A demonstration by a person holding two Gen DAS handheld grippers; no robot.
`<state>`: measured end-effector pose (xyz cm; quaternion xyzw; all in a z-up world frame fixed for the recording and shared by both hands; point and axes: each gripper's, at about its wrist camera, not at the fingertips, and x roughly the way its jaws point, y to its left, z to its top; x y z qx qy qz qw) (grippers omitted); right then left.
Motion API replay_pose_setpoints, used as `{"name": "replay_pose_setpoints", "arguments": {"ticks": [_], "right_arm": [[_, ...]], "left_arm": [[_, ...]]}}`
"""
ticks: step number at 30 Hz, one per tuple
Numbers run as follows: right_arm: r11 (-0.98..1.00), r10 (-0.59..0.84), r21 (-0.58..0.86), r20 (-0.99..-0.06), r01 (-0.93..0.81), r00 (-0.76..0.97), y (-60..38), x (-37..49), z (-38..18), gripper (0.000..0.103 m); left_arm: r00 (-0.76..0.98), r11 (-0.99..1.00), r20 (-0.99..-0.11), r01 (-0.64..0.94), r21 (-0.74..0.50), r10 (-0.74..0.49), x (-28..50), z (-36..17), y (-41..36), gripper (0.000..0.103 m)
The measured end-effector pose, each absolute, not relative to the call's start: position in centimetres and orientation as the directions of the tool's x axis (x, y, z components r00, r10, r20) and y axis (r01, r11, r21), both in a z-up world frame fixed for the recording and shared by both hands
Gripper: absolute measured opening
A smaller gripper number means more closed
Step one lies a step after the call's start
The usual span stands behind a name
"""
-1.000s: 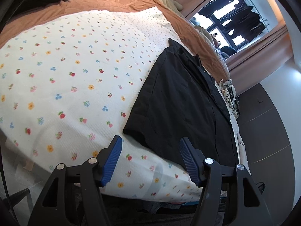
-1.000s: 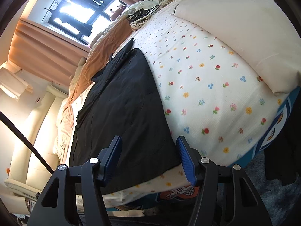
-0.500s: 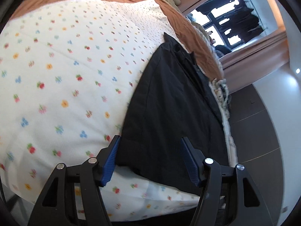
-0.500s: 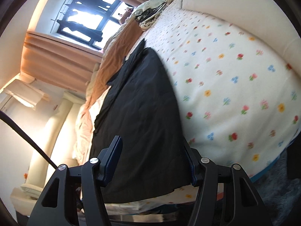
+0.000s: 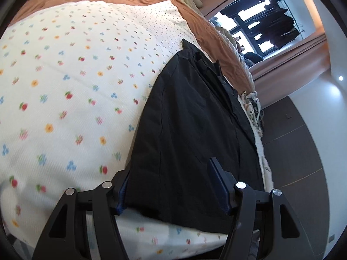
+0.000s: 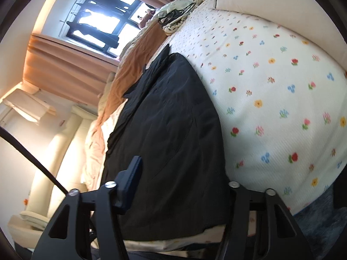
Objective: Fold large clothes
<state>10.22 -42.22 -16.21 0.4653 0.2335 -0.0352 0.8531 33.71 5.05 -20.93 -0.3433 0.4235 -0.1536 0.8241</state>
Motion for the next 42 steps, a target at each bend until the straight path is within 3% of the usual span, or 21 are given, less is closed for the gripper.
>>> {"name": "replay_pose_setpoints", "arguments": {"ticks": [2, 5, 6, 9, 13, 27, 42], "right_arm": [[0.564, 0.138, 0.773, -0.435, 0.291, 0.890, -42.1, 10.6, -16.2, 0.040], [0.572, 0.109, 0.757, -0.451, 0.315, 0.886, -42.1, 10.9, -16.4, 0.025], [0.571, 0.102, 0.755, -0.455, 0.322, 0.885, -42.2, 10.7, -16.4, 0.020], [0.558, 0.088, 0.760, -0.454, 0.334, 0.887, -42.2, 10.4, -16.4, 0.009], [0.558, 0.068, 0.766, -0.425, 0.319, 0.903, -42.0, 9.0, -15.6, 0.000], [0.608, 0.064, 0.776, -0.257, 0.167, 0.964, -38.4, 4.6, -6.7, 0.000], [0.647, 0.090, 0.762, -0.068, -0.007, 0.994, -36.0, -5.7, 0.7, 0.000]], "left_arm": [[0.590, 0.747, -0.620, -0.042, -0.664, -0.517, 34.4, -21.2, 4.6, 0.049], [0.587, 0.767, -0.640, -0.050, -0.640, -0.496, 35.2, -21.7, 4.1, 0.027], [0.586, 0.771, -0.646, -0.057, -0.634, -0.489, 35.2, -21.8, 4.1, 0.015], [0.597, 0.767, -0.645, -0.075, -0.637, -0.477, 35.1, -22.0, 4.1, 0.007], [0.641, 0.742, -0.605, -0.081, -0.665, -0.472, 34.0, -20.9, 4.7, 0.005], [0.729, 0.668, -0.426, 0.057, -0.742, -0.536, 29.3, -11.8, 5.0, 0.004], [0.824, 0.594, -0.211, 0.177, -0.785, -0.526, 18.4, -2.0, 9.6, 0.004]]}}
